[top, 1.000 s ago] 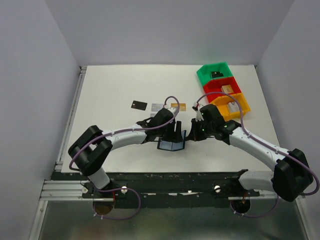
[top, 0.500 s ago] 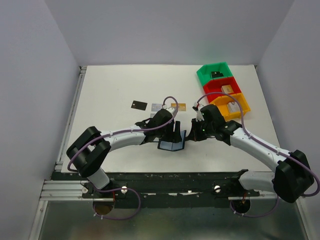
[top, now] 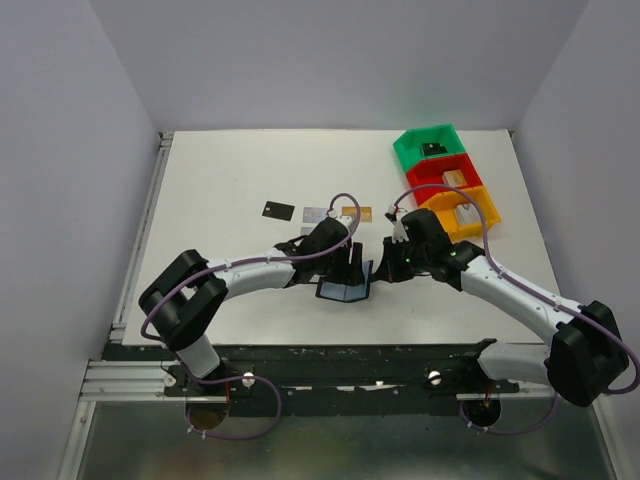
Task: Take the credit cards out of the card holder
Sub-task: Remove the credit card from the card holder.
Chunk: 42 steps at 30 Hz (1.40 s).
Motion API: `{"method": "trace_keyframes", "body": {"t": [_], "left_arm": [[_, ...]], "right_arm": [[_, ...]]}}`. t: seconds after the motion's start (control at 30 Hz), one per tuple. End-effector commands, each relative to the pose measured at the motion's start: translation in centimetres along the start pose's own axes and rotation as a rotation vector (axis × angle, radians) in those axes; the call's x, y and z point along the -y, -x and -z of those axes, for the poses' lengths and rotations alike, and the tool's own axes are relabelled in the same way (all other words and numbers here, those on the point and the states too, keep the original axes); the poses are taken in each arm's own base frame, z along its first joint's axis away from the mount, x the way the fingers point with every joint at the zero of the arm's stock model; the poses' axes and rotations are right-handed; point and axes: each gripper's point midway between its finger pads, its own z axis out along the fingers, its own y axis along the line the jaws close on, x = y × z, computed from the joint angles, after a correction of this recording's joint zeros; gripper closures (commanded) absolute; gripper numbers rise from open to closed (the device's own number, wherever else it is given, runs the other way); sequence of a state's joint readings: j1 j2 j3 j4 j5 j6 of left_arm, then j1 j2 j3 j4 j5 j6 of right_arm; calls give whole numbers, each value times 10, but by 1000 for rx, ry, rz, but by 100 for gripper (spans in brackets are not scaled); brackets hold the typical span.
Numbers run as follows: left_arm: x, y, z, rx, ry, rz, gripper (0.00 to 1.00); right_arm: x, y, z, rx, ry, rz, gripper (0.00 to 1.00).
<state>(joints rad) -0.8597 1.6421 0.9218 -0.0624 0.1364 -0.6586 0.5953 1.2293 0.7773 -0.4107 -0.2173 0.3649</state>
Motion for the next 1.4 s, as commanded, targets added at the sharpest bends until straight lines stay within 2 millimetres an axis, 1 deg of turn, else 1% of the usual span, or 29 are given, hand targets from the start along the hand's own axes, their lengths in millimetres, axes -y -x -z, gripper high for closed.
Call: {"method": "trace_keyframes", "body": {"t": [0.0,0.3,0.5,0.53,0.73,0.8,0.93,1.07,1.17,1.23,1.3,1.37], "left_arm": [[3,0,-3,-20,12,-17,32],[-12,-2,-2,-18,95,-8,34],[-23,-1,4,-1,150,0,34],[-26,1,6,16,171,0,34],[-36,12,21,81,229,22,32],[-41,18,30,121,256,34,31],[-42,32,48,217,268,49,28],[-28,37,53,266,178,48,27],[-5,37,44,244,52,12,27],[14,35,38,219,-45,-10,28],[26,32,33,192,-93,-35,28],[33,28,27,153,-102,-68,29]], "right_arm": [[-5,5,3,21,24,8,100],[-4,7,4,22,18,11,100],[-5,8,6,25,17,19,100],[-5,9,7,27,17,18,100],[-5,8,7,22,16,20,100],[-5,9,8,26,16,24,100],[-5,10,10,31,15,28,100],[-9,15,14,46,30,36,100],[-12,17,16,51,39,38,100],[-11,16,16,46,38,41,100],[-11,16,16,47,35,41,100],[-10,15,16,45,33,42,100]]}}
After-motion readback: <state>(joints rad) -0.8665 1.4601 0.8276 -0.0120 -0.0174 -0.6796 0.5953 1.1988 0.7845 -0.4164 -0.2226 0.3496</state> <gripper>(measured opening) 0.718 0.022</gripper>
